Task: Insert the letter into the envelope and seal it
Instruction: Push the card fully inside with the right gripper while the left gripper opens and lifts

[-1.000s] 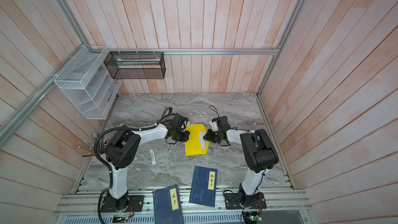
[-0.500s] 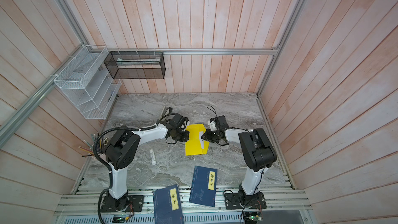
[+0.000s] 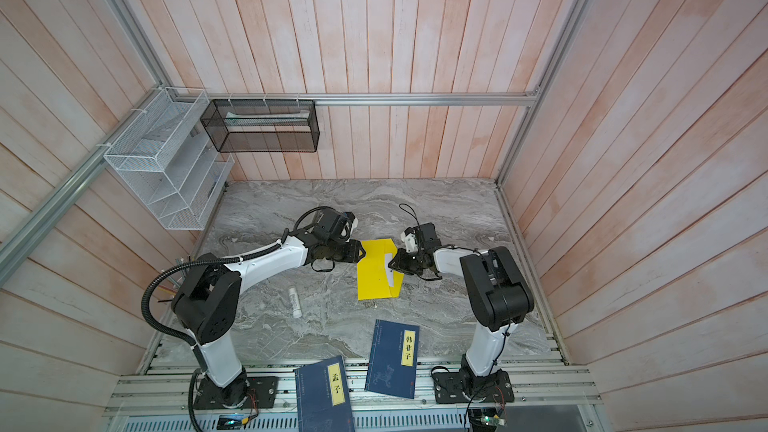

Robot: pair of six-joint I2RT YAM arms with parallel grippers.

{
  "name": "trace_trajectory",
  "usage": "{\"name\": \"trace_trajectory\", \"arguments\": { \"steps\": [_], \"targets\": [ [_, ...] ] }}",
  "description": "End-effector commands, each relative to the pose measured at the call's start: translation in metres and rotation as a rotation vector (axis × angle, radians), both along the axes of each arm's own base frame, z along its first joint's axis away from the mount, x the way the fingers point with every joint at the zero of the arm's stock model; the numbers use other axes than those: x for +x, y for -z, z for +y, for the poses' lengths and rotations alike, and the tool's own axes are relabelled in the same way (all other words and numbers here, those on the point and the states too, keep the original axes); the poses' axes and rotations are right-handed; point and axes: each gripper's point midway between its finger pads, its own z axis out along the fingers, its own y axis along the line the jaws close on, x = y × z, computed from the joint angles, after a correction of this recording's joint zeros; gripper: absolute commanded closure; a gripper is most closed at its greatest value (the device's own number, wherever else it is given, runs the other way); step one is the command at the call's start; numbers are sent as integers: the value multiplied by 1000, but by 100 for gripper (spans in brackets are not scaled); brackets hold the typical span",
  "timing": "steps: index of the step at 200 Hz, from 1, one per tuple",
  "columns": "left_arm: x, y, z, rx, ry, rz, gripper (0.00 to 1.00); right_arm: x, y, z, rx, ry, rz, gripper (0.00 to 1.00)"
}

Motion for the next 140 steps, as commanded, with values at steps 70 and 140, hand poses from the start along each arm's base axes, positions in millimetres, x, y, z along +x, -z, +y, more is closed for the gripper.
{"name": "trace_trajectory", "arguments": {
  "steps": [70, 140],
  "targets": [
    [-8, 54, 4, -7, -33, 130, 55, -5, 9, -3, -35, 2, 38, 78],
    [-10, 67, 1, -12, -21, 157, 60, -3, 7, -2, -29, -1, 38, 78]
  ]
}}
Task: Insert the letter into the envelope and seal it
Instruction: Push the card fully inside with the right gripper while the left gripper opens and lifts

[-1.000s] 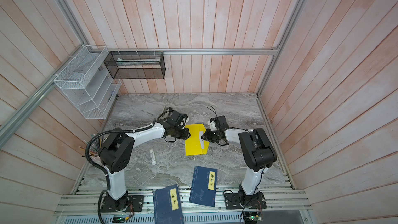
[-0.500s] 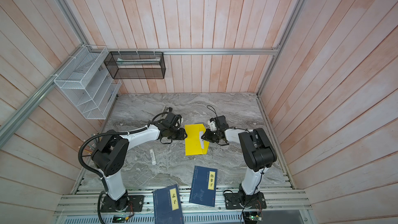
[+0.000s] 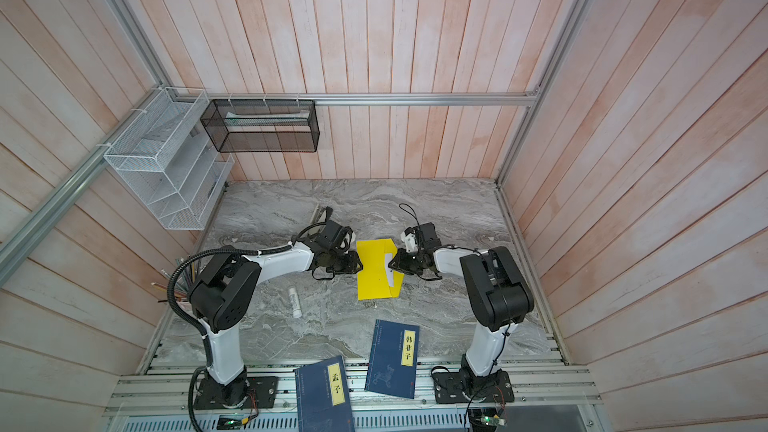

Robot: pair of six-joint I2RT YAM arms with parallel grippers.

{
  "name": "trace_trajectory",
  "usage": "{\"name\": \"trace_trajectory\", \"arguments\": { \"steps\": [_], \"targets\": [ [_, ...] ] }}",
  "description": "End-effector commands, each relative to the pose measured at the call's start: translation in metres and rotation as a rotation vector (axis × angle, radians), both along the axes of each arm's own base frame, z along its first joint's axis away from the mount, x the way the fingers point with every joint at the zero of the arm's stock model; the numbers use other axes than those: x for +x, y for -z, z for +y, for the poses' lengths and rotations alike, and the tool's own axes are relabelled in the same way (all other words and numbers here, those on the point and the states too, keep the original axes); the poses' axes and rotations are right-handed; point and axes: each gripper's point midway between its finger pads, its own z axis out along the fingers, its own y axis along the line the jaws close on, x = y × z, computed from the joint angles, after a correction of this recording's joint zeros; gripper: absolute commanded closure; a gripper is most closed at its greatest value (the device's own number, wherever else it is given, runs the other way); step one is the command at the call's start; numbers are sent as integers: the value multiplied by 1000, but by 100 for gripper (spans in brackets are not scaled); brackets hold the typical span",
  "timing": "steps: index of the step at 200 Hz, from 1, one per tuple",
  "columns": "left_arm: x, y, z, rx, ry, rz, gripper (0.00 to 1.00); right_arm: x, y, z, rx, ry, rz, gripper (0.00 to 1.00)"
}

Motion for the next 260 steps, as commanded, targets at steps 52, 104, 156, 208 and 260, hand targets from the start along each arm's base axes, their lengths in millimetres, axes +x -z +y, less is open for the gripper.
{"name": "trace_trajectory", "arguments": {
  "steps": [52, 104, 156, 208, 260],
  "targets": [
    [2, 15, -5, -14, 17, 27, 67, -5, 7, 3, -10, -15, 36, 78],
    [2, 18, -6, -6, 30, 30, 67, -5, 8, 12, 3, -29, 40, 77],
    [2, 19, -6, -4, 33, 30, 67, -4, 7, 19, 17, -40, 44, 75],
    [3, 18, -7, -2, 36, 28, 68, -7, 6, 23, 48, -37, 57, 72],
    [4, 17, -7, -1, 34, 24, 69, -8, 5, 26, 74, -34, 66, 71]
  ]
}}
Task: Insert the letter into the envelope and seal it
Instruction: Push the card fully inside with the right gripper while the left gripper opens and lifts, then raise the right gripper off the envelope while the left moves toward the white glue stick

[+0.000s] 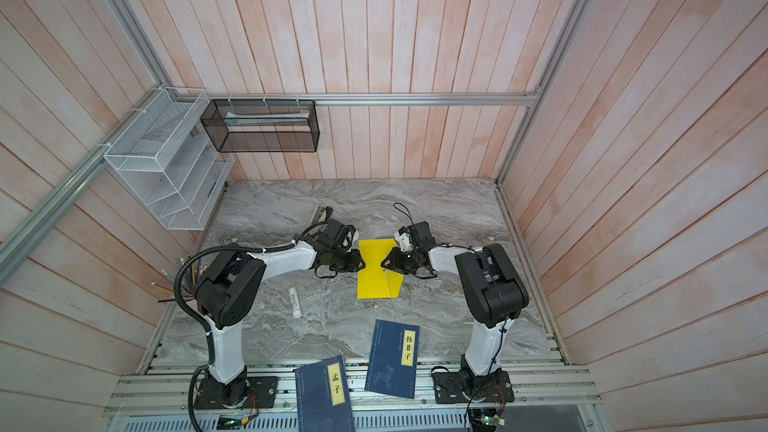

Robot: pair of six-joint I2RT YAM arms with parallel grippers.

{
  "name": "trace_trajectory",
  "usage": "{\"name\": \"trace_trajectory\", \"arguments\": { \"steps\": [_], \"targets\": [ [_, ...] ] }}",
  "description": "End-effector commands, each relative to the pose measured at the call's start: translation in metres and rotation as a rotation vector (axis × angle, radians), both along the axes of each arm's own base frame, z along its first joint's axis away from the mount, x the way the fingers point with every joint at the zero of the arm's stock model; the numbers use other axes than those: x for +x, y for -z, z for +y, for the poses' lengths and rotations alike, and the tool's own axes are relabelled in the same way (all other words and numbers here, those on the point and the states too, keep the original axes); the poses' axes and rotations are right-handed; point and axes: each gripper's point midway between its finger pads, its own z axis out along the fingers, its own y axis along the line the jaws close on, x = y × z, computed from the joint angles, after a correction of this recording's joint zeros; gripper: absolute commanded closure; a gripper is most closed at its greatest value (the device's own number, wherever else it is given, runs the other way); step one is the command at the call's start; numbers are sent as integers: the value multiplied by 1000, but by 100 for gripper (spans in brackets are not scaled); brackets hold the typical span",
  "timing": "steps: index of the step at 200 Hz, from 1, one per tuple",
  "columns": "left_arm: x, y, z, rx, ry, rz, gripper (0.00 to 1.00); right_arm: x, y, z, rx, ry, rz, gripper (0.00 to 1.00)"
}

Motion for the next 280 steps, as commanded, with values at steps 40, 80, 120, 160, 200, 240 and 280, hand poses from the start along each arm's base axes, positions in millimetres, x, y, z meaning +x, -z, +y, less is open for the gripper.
{"name": "trace_trajectory", "arguments": {
  "steps": [40, 80, 120, 160, 200, 240, 280],
  "targets": [
    [-2, 12, 6, 41, 4, 21, 69, 0, -3, -3, -26, 8, -10, 70],
    [1, 4, 11, 49, -6, 4, 69, 18, -41, -9, -83, 22, -109, 63],
    [3, -8, 14, 47, -12, -16, 68, 28, -86, -19, -114, 48, -201, 58],
    [10, -50, 13, 13, -17, -105, 62, 27, -118, -41, -140, 118, -269, 59],
    [9, -109, 16, -38, -30, -212, 59, 17, -115, -68, -149, 195, -271, 59],
    [-4, -142, 43, -19, -93, -275, 57, 0, -95, -74, -122, 208, -229, 59],
    [-26, -140, 93, 75, -234, -285, 54, -16, -92, -71, -116, 202, -263, 59]
  ]
}}
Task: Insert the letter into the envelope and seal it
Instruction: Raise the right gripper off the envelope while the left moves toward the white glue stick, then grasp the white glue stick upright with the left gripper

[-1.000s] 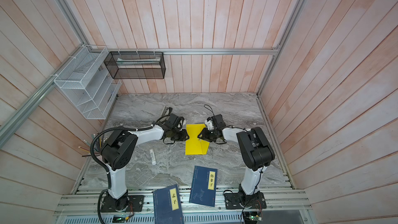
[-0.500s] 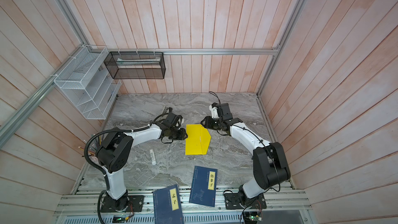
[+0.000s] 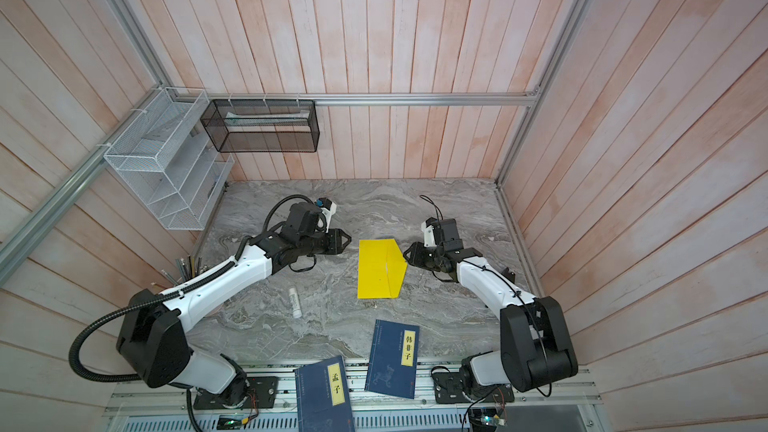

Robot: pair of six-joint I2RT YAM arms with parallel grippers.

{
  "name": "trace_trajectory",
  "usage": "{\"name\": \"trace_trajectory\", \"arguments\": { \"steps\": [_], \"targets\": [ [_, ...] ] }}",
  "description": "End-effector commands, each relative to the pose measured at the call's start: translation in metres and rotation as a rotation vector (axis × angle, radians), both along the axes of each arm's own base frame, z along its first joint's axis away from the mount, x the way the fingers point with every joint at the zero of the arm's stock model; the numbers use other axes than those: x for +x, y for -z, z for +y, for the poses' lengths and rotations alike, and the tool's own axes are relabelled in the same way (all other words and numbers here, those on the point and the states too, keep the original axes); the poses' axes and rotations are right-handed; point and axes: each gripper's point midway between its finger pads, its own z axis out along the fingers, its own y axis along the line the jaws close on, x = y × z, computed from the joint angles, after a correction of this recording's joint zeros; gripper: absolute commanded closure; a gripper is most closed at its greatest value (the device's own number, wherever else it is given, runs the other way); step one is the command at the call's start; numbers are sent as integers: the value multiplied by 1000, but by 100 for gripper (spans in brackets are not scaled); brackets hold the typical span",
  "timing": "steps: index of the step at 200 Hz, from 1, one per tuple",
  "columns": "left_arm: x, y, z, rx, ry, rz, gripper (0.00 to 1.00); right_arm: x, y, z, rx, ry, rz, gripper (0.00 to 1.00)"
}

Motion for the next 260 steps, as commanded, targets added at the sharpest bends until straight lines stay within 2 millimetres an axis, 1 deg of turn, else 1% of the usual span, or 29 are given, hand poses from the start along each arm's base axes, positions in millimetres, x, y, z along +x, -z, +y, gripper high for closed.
{"name": "trace_trajectory", "arguments": {
  "steps": [1, 13, 32, 70, 99, 117, 151, 167, 181, 202, 223, 239, 260],
  "targets": [
    [-14, 23, 40, 99, -128, 49, 54, -2, -13, 6, 20, -6, -70, 59],
    [-25, 27, 54, 116, -166, 60, 51, -7, -11, 9, 13, -15, -76, 59],
    [-41, 32, 75, 139, -229, 75, 48, -16, -7, 22, 4, -54, -89, 59],
    [-65, 35, 102, 146, -312, 91, 42, -28, -2, 48, -8, -115, -108, 60],
    [-80, 43, 119, 163, -370, 125, 33, -38, -3, 73, -20, -169, -124, 61],
    [-90, 54, 129, 189, -407, 170, 27, -44, -5, 87, -9, -198, -130, 61],
    [-112, 81, 148, 229, -502, 280, 23, -51, -8, 107, 15, -236, -144, 61],
    [-121, 95, 153, 246, -533, 328, 22, -53, -9, 112, 20, -251, -149, 61],
    [-123, 105, 154, 246, -544, 347, 22, -54, -10, 115, 23, -260, -152, 61],
    [-121, 116, 155, 258, -564, 357, 22, -55, -11, 117, 27, -272, -157, 61],
    [-117, 128, 155, 263, -573, 383, 26, -57, -11, 117, 30, -281, -158, 61],
    [-116, 139, 153, 262, -564, 407, 29, -58, -12, 116, 27, -284, -163, 61],
    [-116, 149, 148, 258, -550, 428, 29, -58, -12, 116, 25, -286, -169, 61]
  ]
}}
